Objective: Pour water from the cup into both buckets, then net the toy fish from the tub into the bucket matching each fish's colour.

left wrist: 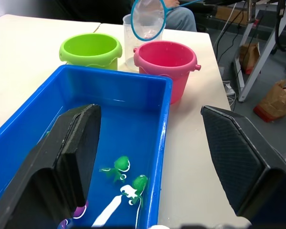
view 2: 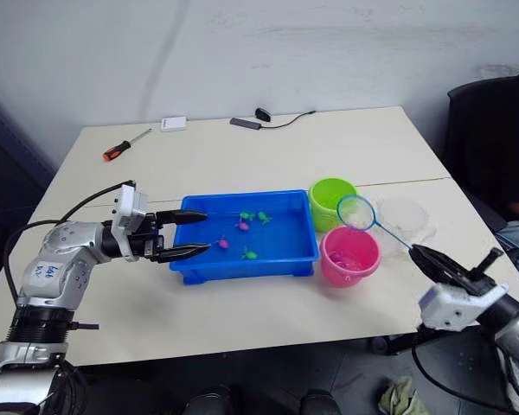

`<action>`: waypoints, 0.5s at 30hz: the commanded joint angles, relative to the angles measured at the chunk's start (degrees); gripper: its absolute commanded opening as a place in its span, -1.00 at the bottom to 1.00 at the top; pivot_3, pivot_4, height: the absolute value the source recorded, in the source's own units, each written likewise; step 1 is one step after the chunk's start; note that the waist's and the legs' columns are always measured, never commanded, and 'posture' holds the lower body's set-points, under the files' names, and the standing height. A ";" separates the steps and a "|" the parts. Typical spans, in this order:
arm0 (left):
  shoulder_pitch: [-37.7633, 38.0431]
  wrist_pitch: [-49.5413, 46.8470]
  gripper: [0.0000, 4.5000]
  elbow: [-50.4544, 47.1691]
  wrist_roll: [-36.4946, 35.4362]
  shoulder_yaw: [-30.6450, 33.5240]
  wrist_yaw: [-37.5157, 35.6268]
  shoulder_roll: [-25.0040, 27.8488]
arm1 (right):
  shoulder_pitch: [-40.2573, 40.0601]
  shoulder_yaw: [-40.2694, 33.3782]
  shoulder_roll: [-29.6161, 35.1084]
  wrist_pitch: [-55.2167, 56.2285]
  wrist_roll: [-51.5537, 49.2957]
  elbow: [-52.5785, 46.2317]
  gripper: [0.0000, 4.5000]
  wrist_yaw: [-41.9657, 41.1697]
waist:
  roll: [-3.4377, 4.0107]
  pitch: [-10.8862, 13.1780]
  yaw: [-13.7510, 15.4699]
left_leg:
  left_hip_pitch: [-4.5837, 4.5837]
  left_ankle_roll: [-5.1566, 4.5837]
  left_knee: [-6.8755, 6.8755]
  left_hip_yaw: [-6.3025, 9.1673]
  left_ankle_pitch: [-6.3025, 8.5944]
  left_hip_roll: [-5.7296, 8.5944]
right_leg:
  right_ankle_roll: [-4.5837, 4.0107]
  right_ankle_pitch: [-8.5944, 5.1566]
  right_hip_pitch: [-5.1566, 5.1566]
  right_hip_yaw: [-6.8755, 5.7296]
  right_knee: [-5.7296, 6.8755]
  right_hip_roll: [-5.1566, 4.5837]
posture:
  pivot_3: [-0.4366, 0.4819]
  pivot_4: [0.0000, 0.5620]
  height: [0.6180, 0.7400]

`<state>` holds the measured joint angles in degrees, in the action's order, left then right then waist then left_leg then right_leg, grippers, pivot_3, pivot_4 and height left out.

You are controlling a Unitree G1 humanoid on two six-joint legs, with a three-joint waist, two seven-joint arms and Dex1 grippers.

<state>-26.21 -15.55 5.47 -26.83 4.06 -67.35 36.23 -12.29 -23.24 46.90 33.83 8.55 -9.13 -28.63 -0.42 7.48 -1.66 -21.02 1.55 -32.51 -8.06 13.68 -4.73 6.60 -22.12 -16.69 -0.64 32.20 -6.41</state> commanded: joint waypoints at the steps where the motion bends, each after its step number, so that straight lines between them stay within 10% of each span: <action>1: 0.70 -0.26 0.63 -1.20 -0.97 2.33 1.80 0.19 | 4.06 2.95 0.68 -15.23 -11.85 -9.80 -1.00 -3.98 | 0.02 0.00 0.00 | 0.00 0.01 -0.01 0.01 0.00 -0.04 | 0.02 0.01 -0.01 0.02 0.11 0.01 | -0.05 -0.47 0.89; 15: 9.90 -4.26 0.63 -9.42 -3.69 9.19 7.88 2.08 | 29.95 16.20 -0.19 -72.22 -38.41 -13.71 -1.00 -7.79 | 0.26 -0.09 0.24 | -0.18 -0.13 -0.04 0.62 0.10 -0.04 | -0.34 -0.18 0.00 -0.23 0.33 -0.12 | -0.05 -0.47 0.89</action>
<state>-16.39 -19.57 -1.57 -29.07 11.20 -60.26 37.32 16.85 -6.97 46.30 -33.13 -27.05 -22.14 -36.10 -0.16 7.40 -1.42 -21.20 1.40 -32.55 -7.41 13.79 -4.77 6.25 -22.30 -16.70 -0.89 32.54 -6.54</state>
